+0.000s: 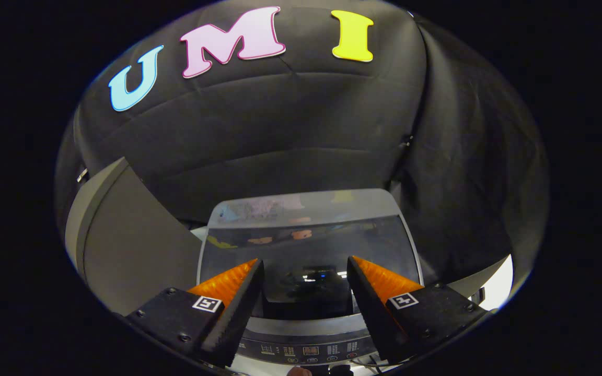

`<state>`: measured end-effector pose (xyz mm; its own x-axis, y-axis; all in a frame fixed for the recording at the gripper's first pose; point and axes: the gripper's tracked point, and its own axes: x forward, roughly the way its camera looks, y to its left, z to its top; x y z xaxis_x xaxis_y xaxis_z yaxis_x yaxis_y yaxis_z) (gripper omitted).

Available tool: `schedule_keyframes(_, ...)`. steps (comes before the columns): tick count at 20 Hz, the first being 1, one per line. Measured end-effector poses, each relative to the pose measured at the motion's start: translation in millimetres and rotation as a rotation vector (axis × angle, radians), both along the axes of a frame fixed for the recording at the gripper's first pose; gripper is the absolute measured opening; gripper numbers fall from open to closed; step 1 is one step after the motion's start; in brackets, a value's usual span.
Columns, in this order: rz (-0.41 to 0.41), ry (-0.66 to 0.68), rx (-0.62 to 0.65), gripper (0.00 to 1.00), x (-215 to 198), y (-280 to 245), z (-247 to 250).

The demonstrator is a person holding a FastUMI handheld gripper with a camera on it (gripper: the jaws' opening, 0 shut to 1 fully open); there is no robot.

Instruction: Put the clothes into the washing machine and then close the washing machine lid.

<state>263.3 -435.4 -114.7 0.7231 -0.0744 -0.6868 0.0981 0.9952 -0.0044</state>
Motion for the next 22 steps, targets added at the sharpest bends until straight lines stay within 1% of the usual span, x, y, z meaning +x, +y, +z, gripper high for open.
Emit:
schedule_keyframes(6, -0.018, 0.098, -0.014, 1.00, -26.3, -12.6, -38.8)
schedule_keyframes(8, -0.017, 0.111, -0.014, 1.00, -35.2, -13.7, -43.9)
schedule_keyframes(10, -0.010, 0.100, -0.023, 1.00, -40.9, -11.6, -38.3)
schedule_keyframes(12, 0.000, 0.063, -0.027, 1.00, -42.1, -7.0, -22.3)
schedule_keyframes(16, 0.030, -0.058, -0.040, 1.00, -43.9, 7.2, 24.7)
schedule_keyframes(22, 0.117, -0.232, -0.072, 0.99, -60.2, 42.0, 105.2)
